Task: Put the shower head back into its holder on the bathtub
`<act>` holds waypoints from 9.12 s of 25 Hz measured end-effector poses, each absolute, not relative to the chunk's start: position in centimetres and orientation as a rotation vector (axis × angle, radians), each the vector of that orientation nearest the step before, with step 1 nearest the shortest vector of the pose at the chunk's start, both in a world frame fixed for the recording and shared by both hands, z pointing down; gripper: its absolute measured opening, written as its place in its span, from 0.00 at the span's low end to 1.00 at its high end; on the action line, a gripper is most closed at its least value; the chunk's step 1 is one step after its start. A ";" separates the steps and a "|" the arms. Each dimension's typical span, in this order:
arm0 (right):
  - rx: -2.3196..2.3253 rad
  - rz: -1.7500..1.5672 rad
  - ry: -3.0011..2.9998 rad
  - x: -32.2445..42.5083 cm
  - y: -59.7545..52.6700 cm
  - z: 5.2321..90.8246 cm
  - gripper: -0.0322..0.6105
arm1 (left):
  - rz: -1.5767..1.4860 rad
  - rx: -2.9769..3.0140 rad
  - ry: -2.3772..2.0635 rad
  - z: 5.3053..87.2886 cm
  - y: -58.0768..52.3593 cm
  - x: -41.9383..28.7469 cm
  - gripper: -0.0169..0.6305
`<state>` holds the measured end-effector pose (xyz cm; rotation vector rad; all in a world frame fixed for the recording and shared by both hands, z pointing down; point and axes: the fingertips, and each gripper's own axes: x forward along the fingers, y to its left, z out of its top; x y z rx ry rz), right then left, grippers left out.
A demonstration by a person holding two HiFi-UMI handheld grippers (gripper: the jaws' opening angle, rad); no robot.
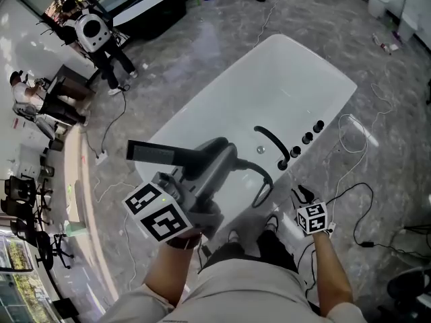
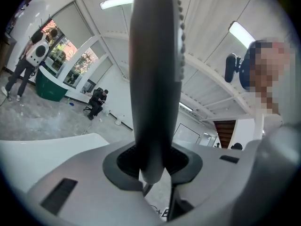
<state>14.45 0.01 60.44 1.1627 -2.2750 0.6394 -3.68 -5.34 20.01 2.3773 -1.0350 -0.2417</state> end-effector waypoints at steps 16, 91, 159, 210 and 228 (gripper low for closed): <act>1.162 0.314 -2.176 6.0 -0.5 65.4 0.41 | -0.187 2.469 -0.825 17.5 -2.4 -4.8 0.18; 1.386 0.893 -3.053 12.7 -14.6 21.7 0.15 | 0.048 2.401 -1.268 32.9 -11.2 -8.1 0.18; 0.936 0.847 -2.273 10.7 2.2 47.3 0.15 | 0.017 2.470 -1.248 31.8 -7.2 -9.5 0.18; 1.724 0.349 -2.340 12.1 -10.8 44.5 0.15 | 0.062 2.401 -1.246 33.8 -7.5 -10.2 0.18; 1.522 1.412 -2.296 10.6 -9.6 60.8 0.15 | 0.036 2.380 -1.309 34.0 -7.8 -11.9 0.18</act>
